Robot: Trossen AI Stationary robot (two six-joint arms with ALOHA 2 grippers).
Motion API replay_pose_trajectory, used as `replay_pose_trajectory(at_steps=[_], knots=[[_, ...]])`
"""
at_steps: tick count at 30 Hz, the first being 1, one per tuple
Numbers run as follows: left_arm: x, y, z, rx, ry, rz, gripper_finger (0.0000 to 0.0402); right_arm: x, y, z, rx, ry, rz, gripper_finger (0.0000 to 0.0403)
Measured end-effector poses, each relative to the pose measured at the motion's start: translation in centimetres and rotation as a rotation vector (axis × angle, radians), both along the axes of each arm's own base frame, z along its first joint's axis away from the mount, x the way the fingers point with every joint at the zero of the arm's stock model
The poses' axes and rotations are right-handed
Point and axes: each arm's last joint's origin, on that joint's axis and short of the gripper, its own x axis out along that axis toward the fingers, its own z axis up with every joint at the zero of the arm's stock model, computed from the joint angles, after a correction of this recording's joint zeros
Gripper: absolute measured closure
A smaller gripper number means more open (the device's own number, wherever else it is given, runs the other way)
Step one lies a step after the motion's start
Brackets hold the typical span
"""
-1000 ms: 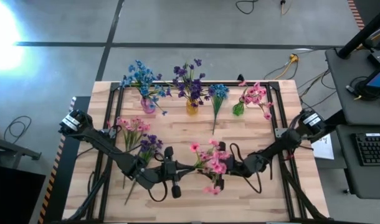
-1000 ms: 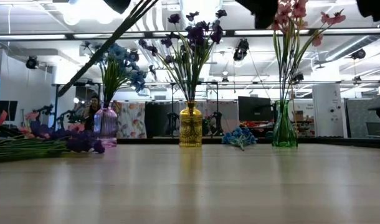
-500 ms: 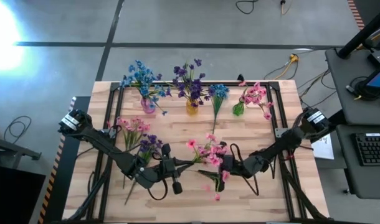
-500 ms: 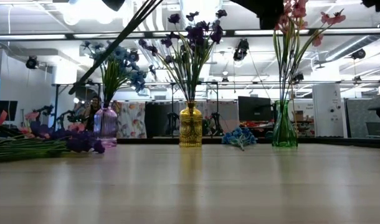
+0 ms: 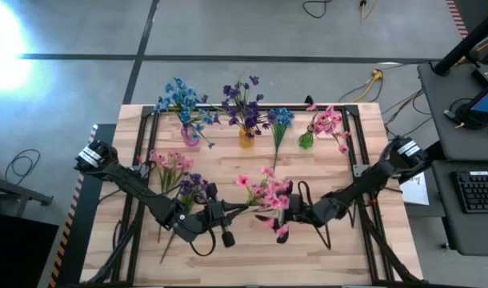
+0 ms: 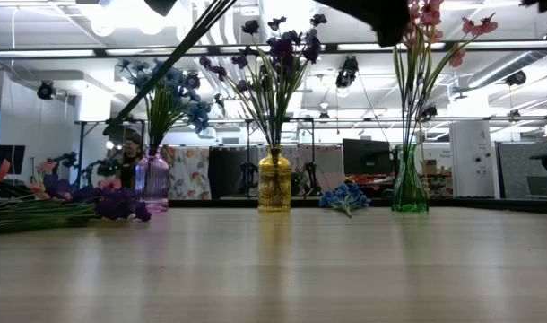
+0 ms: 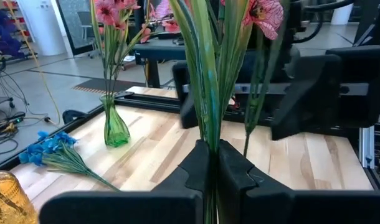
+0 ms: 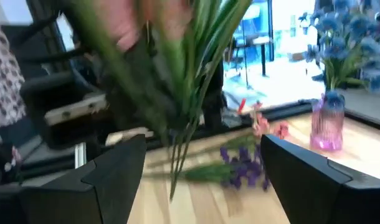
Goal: Sort flowers into vase by color
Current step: Put the right pink flowers into the green vase
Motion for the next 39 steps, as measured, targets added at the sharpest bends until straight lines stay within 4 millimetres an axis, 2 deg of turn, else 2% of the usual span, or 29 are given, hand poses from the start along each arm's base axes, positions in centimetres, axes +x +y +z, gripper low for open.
replay_pose_trajectory(at_steps=[6, 17, 21, 27, 33, 39], knots=[[0.1, -0.2, -0.1, -0.016, 0.013, -0.097, 0.0401, 1.2, -0.6, -0.2, -0.016, -0.121, 0.048, 0.0090], [0.2, -0.2, -0.2, -0.011, 0.018, -0.099, 0.0401, 3.0, -1.1, 0.7, -0.068, -0.168, 0.140, 0.0120], [0.2, -0.2, -0.2, -0.016, 0.017, -0.098, 0.0401, 3.2, -1.2, 0.9, -0.068, -0.173, 0.136, 0.0169], [0.2, -0.1, -0.1, -0.021, 0.013, -0.096, 0.0398, 3.3, -1.5, 1.0, -0.056, -0.176, 0.129, 0.0275], [0.2, -0.1, -0.1, -0.035, 0.008, -0.093, 0.0350, 3.3, -1.6, 1.0, -0.057, -0.177, 0.131, 0.0375], [0.1, 0.0, -0.1, -0.028, 0.019, -0.094, 0.0269, 3.3, -1.6, 1.0, -0.043, -0.157, 0.131, 0.0385]])
